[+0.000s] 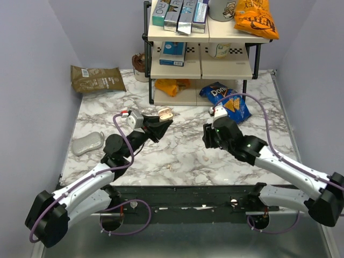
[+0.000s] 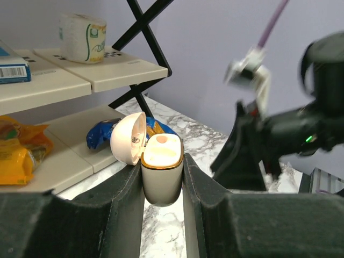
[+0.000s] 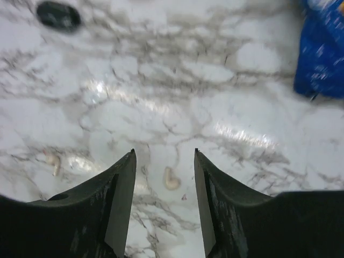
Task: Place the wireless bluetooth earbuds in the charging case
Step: Pick up the earbud from the center of the board.
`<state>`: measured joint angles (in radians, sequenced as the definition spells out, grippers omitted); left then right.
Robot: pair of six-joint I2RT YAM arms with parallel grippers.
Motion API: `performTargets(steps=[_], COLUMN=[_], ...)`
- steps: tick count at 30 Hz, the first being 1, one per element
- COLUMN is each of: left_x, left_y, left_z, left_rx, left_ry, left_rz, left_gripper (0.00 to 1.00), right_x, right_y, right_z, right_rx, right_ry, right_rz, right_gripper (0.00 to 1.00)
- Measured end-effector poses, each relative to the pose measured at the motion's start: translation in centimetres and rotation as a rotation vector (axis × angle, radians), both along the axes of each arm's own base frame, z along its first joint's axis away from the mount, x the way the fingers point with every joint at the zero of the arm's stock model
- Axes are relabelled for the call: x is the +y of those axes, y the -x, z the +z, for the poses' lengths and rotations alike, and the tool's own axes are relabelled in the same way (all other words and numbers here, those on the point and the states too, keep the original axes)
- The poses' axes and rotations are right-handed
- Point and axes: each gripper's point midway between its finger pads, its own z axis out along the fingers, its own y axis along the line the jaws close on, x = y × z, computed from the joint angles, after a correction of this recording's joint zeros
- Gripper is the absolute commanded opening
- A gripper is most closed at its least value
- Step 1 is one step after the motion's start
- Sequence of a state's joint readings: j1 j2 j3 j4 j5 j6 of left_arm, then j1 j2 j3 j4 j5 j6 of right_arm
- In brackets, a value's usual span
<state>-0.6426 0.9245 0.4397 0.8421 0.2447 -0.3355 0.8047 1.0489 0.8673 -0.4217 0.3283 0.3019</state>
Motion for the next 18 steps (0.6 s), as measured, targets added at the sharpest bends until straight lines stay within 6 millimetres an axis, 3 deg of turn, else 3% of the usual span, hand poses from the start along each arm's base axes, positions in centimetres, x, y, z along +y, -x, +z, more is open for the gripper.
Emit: performTargets(steps=[3,7,12,18], left_x=[0.8,1.5,1.7,2.0], left_y=[0.8,1.6,2.0,2.4], left_z=[-0.2,-0.5,-0.9,-0.8], left_rx=[0.01,0.027,0.058,0.069], left_ry=[0.017,0.038,0.046,0.054], left_rz=[0.006,0.012,0.011,0.009], left_gripper=[0.0,0.0,0.0,0.0], right_x=[0.0,0.0,0.3,0.6], right_y=[1.3,2.7,3.7,4.3], right_z=[-5.0,-8.8,-12.1,-14.3], right_rx=[0.128,0.238,0.339,0.409], right_ry=[0.044,0.035,0.027,0.026], right_rz=[0.004,-0.013,-0.041,-0.067], right_gripper=[0.59,0.59,0.58,0.58])
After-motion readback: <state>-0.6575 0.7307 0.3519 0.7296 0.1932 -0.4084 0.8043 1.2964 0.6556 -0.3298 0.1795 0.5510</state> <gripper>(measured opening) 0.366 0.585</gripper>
